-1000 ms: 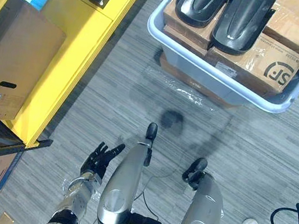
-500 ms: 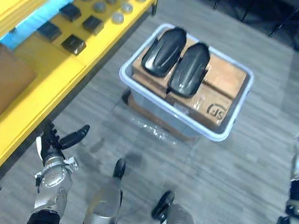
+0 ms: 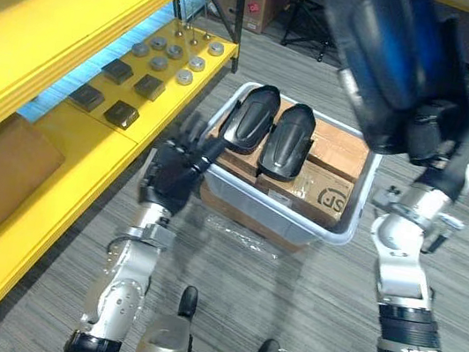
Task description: Walk over and take three plastic housings, then place them on the shelf
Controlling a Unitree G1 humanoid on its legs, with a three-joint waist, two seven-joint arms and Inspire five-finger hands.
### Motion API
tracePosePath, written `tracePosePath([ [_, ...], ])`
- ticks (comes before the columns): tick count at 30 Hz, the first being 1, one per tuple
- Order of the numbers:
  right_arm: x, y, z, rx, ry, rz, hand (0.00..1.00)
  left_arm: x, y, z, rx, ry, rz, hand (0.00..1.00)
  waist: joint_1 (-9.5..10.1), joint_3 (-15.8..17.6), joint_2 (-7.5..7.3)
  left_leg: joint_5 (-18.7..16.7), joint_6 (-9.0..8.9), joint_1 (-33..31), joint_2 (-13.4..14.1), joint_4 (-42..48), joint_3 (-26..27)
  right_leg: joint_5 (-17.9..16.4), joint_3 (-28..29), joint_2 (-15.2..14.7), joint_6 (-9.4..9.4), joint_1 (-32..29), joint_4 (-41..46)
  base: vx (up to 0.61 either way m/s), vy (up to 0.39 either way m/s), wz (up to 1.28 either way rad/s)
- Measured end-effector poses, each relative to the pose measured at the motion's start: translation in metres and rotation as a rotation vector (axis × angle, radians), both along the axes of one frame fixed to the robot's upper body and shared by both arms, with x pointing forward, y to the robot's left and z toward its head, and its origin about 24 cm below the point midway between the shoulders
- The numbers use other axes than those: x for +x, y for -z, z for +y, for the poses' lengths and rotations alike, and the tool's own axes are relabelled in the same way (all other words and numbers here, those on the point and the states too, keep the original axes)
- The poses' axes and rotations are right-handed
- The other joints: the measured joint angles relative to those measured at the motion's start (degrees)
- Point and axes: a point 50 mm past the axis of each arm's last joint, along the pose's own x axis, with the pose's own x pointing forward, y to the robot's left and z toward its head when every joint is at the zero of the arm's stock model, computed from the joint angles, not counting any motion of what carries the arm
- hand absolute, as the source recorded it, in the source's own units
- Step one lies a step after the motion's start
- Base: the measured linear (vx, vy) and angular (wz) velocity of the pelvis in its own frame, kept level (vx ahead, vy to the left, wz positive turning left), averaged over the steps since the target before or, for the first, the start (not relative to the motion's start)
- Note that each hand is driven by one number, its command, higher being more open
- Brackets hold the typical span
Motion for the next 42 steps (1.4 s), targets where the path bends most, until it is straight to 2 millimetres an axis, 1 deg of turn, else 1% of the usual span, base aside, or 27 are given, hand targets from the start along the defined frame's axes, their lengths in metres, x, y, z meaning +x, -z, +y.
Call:
tracePosePath([
  [2, 0.001, 0.005, 0.018, 0.004, -0.067, 0.02, 0.0, -0.002, 0.003, -0.011, -0.039, 0.099, 0.008, 1.0, 0.03, -0.7, 0.85, 0.1, 0.1, 0.0, 0.0, 0.0, 0.4, 0.7, 0.2, 0.1, -0.01, 0.0, -0.6, -0.04, 0.01, -0.09],
  [4, 0.002, 0.009, 0.031, -0.003, -0.122, 0.037, 0.0, -0.003, 0.007, -0.015, -0.078, 0.149, 0.019, 1.0, 0.21, -1.5, 1.53, 0.1, 0.16, 0.0, 0.0, 0.0, 1.1, 1.5, 1.0, 0.2, 0.02, 0.0, -1.7, -0.01, 0.014, -0.17],
  [5, 0.002, 0.011, 0.04, -0.014, -0.161, 0.05, 0.0, -0.003, 0.009, -0.016, -0.089, 0.163, 0.023, 1.0, 0.21, -1.9, 1.71, 0.2, 0.24, 0.1, 0.0, 0.0, 1.5, 1.9, 1.4, 0.3, 0.02, 0.1, -2.2, 0.0, 0.013, -0.18],
  [8, 0.001, 0.015, 0.056, -0.007, -0.226, 0.071, 0.0, -0.001, 0.012, -0.015, -0.099, 0.18, 0.034, 1.0, 0.05, -2.7, 1.59, 0.3, 0.33, 0.1, 0.0, 0.0, 1.9, 2.8, 1.4, 0.5, -0.04, 0.4, -3.5, -0.01, 0.003, -0.09],
  [13, 0.002, 0.023, 0.068, 0.015, -0.265, 0.107, 0.0, -0.002, 0.015, -0.017, -0.083, 0.204, 0.046, 1.0, -0.1, -4.0, 1.16, 0.6, 0.43, 0.2, -0.2, -0.2, 1.8, 3.1, 1.4, 0.5, 0.04, 0.8, -3.9, -0.01, 0.001, 0.02],
  [17, -0.003, 0.039, 0.08, 0.028, -0.335, 0.183, 0.0, -0.003, 0.017, -0.024, -0.066, 0.217, 0.065, 1.0, -0.19, -4.8, 1.06, 0.7, 0.52, 0.2, -0.2, -0.3, 1.7, 3.3, 1.4, 0.5, 0.02, 0.8, -3.9, 0.0, 0.0, 0.0],
  [19, -0.007, 0.047, 0.086, 0.036, -0.37, 0.218, 0.0, -0.003, 0.019, -0.024, -0.038, 0.201, 0.084, 1.0, -0.34, -5.2, 1.04, 0.8, 0.53, 0.2, -0.2, -0.3, 1.7, 3.3, 1.4, 0.5, 0.02, 0.8, -3.9, 0.0, 0.0, 0.0],
  [21, -0.009, 0.054, 0.093, 0.046, -0.402, 0.252, 0.0, -0.003, 0.021, -0.024, 0.025, 0.164, 0.103, 1.0, -0.74, -5.3, 1.02, 0.9, 0.51, 0.2, -0.2, -0.3, 1.6, 3.3, 1.4, 0.5, 0.01, 0.8, -3.9, 0.0, 0.0, 0.0],
  [27, -0.017, 0.07, 0.098, 0.074, -0.418, 0.316, 0.0, -0.001, 0.022, -0.02, 0.05, 0.111, 0.106, 1.0, -1.35, -5.6, 0.67, 1.0, 0.53, 0.1, -0.1, -0.3, 1.7, 3.5, 1.5, 0.6, -0.24, 0.7, -4.2, 0.0, -0.001, -0.01],
  [30, -0.022, 0.078, 0.096, 0.103, -0.42, 0.352, 0.0, 0.0, 0.022, -0.019, 0.049, 0.082, 0.117, 1.0, -1.39, -6.7, 0.15, 1.0, 0.51, -0.3, -0.1, -0.3, 1.9, 4.3, 1.5, 1.0, -0.44, 0.8, -5.6, 0.0, -0.002, -0.01],
  [35, -0.029, 0.088, 0.101, 0.108, -0.444, 0.393, 0.0, 0.001, 0.023, -0.018, 0.047, 0.019, 0.161, 1.0, -1.63, -7.8, -0.15, 1.1, 0.47, -0.3, -0.1, -0.3, 1.9, 4.5, 1.6, 1.1, -0.23, 0.8, -5.7, 0.0, 0.0, 0.0],
  [42, -0.032, 0.089, 0.109, 0.101, -0.484, 0.405, 0.0, 0.001, 0.023, -0.02, 0.034, -0.001, 0.181, 1.0, -1.54, -7.8, -0.26, 1.3, 0.39, -0.2, -0.1, -0.3, 1.8, 4.3, 1.5, 1.2, -0.58, 0.9, -5.6, 0.0, 0.0, 0.0],
])
